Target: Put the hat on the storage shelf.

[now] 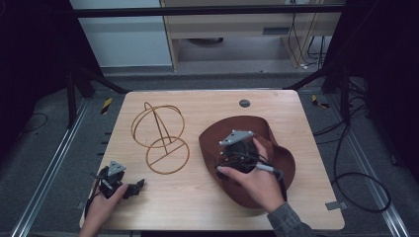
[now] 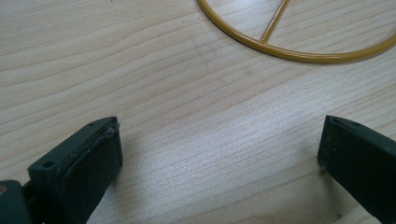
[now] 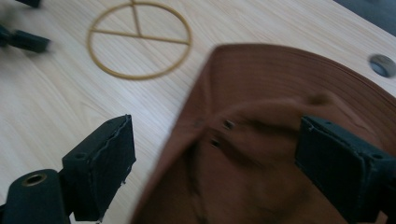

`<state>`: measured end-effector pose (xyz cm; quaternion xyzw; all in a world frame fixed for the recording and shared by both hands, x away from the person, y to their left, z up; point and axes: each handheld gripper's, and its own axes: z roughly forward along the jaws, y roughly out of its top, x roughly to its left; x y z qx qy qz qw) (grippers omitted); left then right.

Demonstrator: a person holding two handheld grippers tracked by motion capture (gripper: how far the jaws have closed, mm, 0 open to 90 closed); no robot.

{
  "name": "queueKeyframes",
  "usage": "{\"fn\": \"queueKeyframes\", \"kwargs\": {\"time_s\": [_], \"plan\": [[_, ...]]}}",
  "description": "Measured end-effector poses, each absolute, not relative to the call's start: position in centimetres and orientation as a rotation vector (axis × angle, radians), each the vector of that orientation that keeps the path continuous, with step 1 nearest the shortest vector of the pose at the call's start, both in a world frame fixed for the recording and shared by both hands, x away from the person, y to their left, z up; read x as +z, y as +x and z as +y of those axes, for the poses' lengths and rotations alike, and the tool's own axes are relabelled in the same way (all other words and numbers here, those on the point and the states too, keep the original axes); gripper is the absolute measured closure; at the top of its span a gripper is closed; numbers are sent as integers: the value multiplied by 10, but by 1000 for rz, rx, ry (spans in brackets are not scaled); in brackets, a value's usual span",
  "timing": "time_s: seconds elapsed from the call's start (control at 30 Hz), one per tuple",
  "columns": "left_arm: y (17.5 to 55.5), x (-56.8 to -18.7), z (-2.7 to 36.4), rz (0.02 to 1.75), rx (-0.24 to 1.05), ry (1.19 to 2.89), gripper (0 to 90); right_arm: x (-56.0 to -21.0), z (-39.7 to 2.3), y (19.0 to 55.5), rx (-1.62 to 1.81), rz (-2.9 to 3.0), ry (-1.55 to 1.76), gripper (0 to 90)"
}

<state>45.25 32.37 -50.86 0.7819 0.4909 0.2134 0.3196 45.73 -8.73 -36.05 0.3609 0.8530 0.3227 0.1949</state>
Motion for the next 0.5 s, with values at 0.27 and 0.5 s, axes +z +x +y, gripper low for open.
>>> {"fn": "queueKeyframes", "kwargs": {"time_s": [0.27, 0.5], "plan": [[452, -509, 324, 1290, 561, 2056, 0, -351, -130, 476, 900, 2399, 1167, 134], [453, -509, 324, 1289, 562, 2057, 0, -353, -154, 489, 896, 2407, 1231, 87]]}}
